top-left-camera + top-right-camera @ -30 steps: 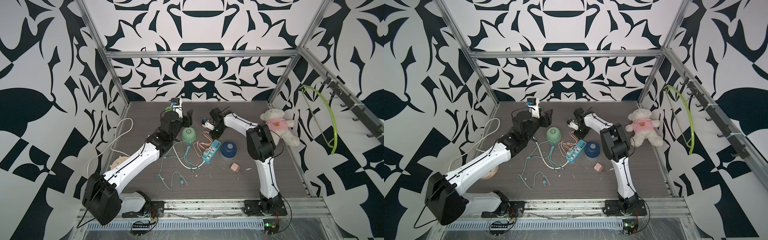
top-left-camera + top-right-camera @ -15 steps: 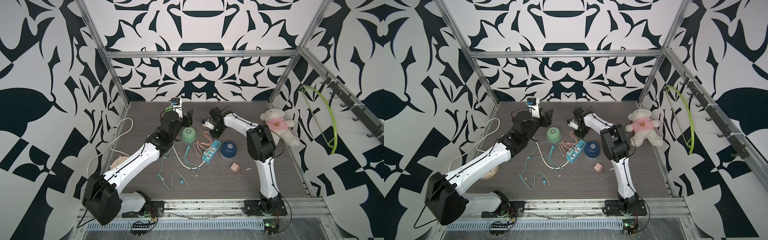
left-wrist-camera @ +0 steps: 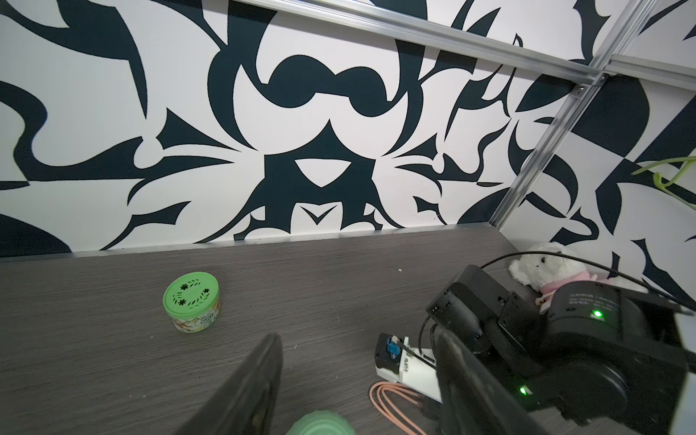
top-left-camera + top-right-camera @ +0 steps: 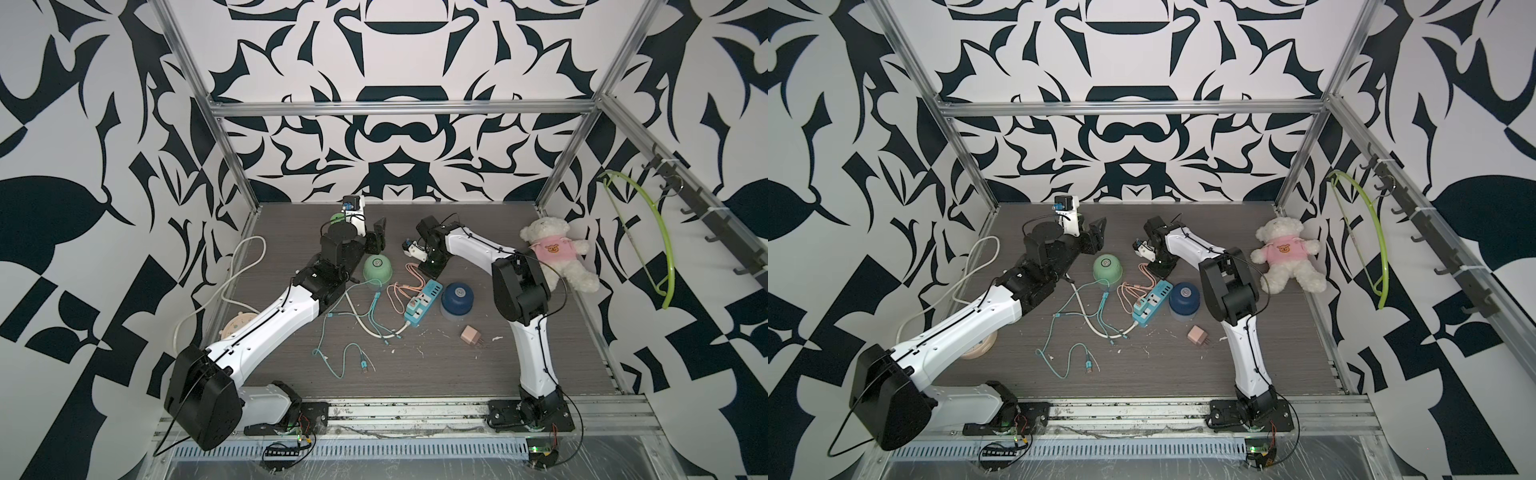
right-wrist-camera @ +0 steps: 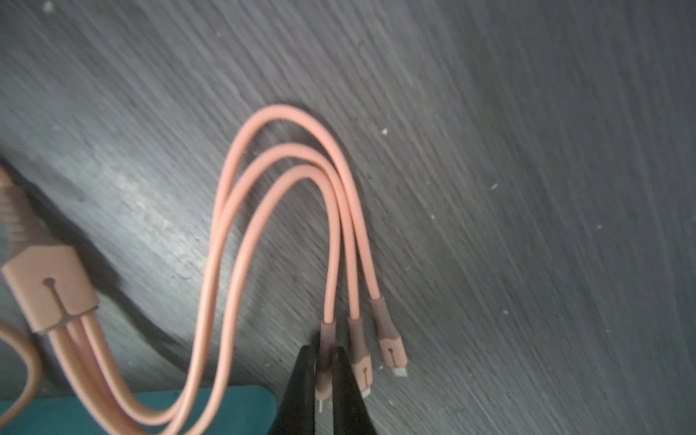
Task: Charge the cordless meat grinders
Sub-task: Pick up the charging cable from the center of the board.
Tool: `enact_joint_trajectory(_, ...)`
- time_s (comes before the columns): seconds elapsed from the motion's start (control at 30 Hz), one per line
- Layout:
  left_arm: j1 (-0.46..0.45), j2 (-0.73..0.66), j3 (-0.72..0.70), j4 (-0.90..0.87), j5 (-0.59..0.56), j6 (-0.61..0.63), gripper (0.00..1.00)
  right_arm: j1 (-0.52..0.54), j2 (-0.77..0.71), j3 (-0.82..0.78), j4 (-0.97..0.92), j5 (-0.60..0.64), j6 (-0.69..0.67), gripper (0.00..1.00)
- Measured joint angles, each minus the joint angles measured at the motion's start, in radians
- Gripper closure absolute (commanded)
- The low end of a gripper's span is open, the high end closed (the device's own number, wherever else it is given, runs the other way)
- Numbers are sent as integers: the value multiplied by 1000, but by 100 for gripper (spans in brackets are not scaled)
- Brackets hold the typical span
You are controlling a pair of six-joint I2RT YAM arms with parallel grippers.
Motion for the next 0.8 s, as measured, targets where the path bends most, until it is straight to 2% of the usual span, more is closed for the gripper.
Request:
enact_joint_trajectory(0.23,2,0,0,0,4,0,32,3,10,1,0,24,2,84)
enact_joint_trajectory(0.3,2,0,-1,0,5,0,32,3,13,8,-4,30,0,86)
enact_joint_trajectory(0.43,2,0,-8,0,6,2,32,5,29,35,-21,49,-6,100)
enact_joint_trajectory(0.63,11,1,-8,-22,34,21,32,0,39,64,-37,44,-3,100)
enact_joint_trajectory(0.8,59,47,56,-108,154,72,32,-6,19,94,-37,-17,-8,100)
